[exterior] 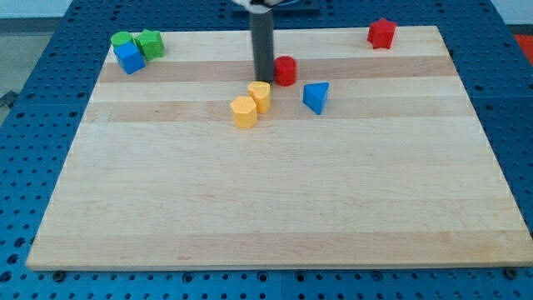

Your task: Push the red circle into the red star

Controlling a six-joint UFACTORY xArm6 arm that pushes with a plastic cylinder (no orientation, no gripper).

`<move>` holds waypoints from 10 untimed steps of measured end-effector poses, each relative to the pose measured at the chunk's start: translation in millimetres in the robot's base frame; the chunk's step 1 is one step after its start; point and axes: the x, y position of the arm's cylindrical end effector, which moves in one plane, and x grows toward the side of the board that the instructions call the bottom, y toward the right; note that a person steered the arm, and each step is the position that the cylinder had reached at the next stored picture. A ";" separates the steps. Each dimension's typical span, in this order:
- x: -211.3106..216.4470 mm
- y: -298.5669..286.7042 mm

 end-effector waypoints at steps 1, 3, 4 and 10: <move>-20.8 46.0; -13.6 65.1; 7.6 56.6; -49.9 131.4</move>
